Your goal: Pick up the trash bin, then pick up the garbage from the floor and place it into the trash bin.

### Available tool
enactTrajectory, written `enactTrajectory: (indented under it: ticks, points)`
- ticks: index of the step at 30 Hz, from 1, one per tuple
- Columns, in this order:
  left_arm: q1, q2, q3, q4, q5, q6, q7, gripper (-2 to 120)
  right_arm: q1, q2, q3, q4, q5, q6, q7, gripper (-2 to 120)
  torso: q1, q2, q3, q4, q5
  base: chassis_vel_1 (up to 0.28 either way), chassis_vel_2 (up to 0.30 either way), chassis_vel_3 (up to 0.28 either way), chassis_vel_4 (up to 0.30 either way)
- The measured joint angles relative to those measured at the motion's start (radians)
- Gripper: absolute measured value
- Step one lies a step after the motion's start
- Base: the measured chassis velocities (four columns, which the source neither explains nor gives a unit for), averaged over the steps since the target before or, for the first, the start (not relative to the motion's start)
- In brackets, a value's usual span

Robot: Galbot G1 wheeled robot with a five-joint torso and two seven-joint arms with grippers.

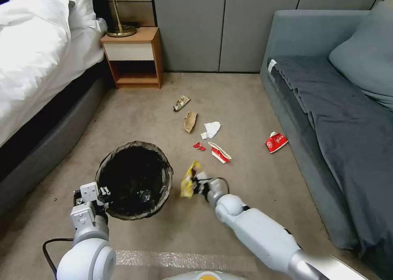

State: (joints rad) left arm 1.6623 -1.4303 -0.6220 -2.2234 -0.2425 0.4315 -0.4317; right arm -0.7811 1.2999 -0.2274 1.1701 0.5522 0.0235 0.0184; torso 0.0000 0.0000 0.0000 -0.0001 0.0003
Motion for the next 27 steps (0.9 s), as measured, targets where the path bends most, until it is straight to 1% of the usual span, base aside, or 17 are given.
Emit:
enactTrajectory:
  ticks: [1, 2, 3, 5, 6, 7, 8, 11, 12, 13, 14, 15, 17, 19, 20, 23, 27]
  points:
    - [0.003, 0.002, 0.004, 0.000, 0.000, 0.000, 0.000, 0, -0.012, -0.021, 0.031, 0.071, 0.001, 0.020, 0.001, 0, 0.000, 0.000, 0.000, 0.0000, -0.0002, 0.000, 0.000, 0.000, 0.000]
    - [0.005, 0.004, 0.006, 0.000, -0.001, 0.000, 0.000, 0, -0.018, -0.032, 0.046, 0.112, 0.002, 0.031, 0.001, 0, 0.000, 0.000, 0.000, 0.0000, -0.0001, 0.000, 0.000, 0.000, 0.000]
    - [0.008, 0.008, 0.011, 0.000, -0.001, 0.000, 0.000, 0, -0.033, -0.058, 0.072, 0.199, 0.006, 0.051, 0.000, 0, 0.000, 0.000, 0.000, 0.0002, 0.0000, 0.000, 0.000, 0.000, 0.000]
    - [0.009, 0.009, 0.013, 0.000, -0.001, 0.000, 0.000, 0, -0.038, -0.067, 0.078, 0.223, 0.006, 0.056, 0.000, 0, 0.000, 0.000, 0.000, 0.0003, 0.0000, 0.000, 0.000, 0.000, 0.000]
    - [0.011, 0.012, 0.018, 0.001, -0.002, -0.001, 0.000, 0, -0.061, -0.103, 0.106, 0.329, 0.007, 0.073, -0.008, 0, 0.000, 0.000, 0.000, 0.0000, -0.0001, 0.000, 0.000, 0.000, 0.000]
    - [0.011, 0.013, 0.021, 0.002, -0.003, -0.001, 0.000, 0, -0.075, -0.119, 0.118, 0.391, 0.006, 0.080, -0.015, 0, 0.000, 0.000, 0.000, -0.0001, -0.0003, 0.000, 0.000, 0.000, 0.000]
    - [0.011, 0.013, 0.021, 0.002, -0.003, -0.001, 0.000, 0, -0.075, -0.119, 0.118, 0.391, 0.006, 0.080, -0.015, 0, 0.000, 0.000, 0.000, -0.0001, -0.0003, 0.000, 0.000, 0.000, 0.000]
    - [0.011, 0.014, 0.032, 0.009, -0.004, -0.003, 0.002, 0, -0.131, -0.164, 0.126, 0.622, 0.000, 0.094, -0.034, 0, 0.000, 0.000, 0.000, 0.0001, -0.0003, 0.000, 0.000, 0.000, 0.000]
    - [0.011, 0.014, 0.032, 0.009, -0.004, -0.003, 0.002, 0, -0.131, -0.164, 0.126, 0.622, 0.000, 0.094, -0.034, 0, 0.000, 0.000, 0.000, 0.0001, -0.0003, 0.000, 0.000, 0.000, 0.000]
    - [0.013, 0.014, 0.037, 0.010, -0.001, -0.005, 0.002, 0, -0.153, -0.175, 0.112, 0.688, -0.010, 0.096, -0.040, 0, 0.000, 0.000, 0.000, 0.0002, -0.0004, 0.000, 0.000, 0.000, 0.000]
    - [0.015, 0.014, 0.040, 0.010, 0.000, -0.006, 0.002, 0, -0.166, -0.183, 0.098, 0.721, -0.020, 0.097, -0.042, 0, 0.000, 0.000, 0.000, 0.0002, -0.0002, 0.000, 0.000, 0.000, 0.000]
    - [0.015, 0.014, 0.040, 0.010, 0.000, -0.006, 0.002, 0, -0.166, -0.183, 0.098, 0.721, -0.020, 0.097, -0.042, 0, 0.000, 0.000, 0.000, 0.0002, -0.0002, 0.000, 0.000, 0.000, 0.000]
    - [0.019, 0.012, 0.046, 0.008, 0.003, -0.007, 0.002, 0, -0.199, -0.198, 0.054, 0.777, -0.055, 0.099, -0.048, 0, 0.000, 0.000, 0.000, 0.0000, -0.0004, 0.000, 0.000, 0.000, 0.000]
    - [0.022, 0.011, 0.049, 0.003, 0.005, -0.008, 0.003, 0, -0.220, -0.204, 0.013, 0.788, -0.079, 0.099, -0.056, 0, 0.000, 0.000, 0.000, 0.0000, -0.0003, 0.000, 0.000, 0.000, 0.000]
    - [0.022, 0.011, 0.049, 0.003, 0.005, -0.008, 0.003, 0, -0.220, -0.204, 0.013, 0.788, -0.079, 0.099, -0.056, 0, 0.000, 0.000, 0.000, 0.0000, -0.0003, 0.000, 0.000, 0.000, 0.000]
    - [0.029, 0.009, 0.049, -0.006, 0.007, -0.009, 0.002, 0, -0.239, -0.199, -0.053, 0.755, -0.123, 0.108, -0.065, 0, 0.000, 0.000, 0.000, 0.0001, -0.0004, 0.000, 0.000, 0.000, 0.000]
    - [0.036, 0.003, 0.052, -0.019, 0.009, -0.009, 0.003, 0, -0.242, -0.183, -0.092, 0.712, -0.150, 0.117, -0.067, 0, 0.000, 0.000, 0.000, 0.0001, -0.0004, 0.000, 0.000, 0.000, 0.000]
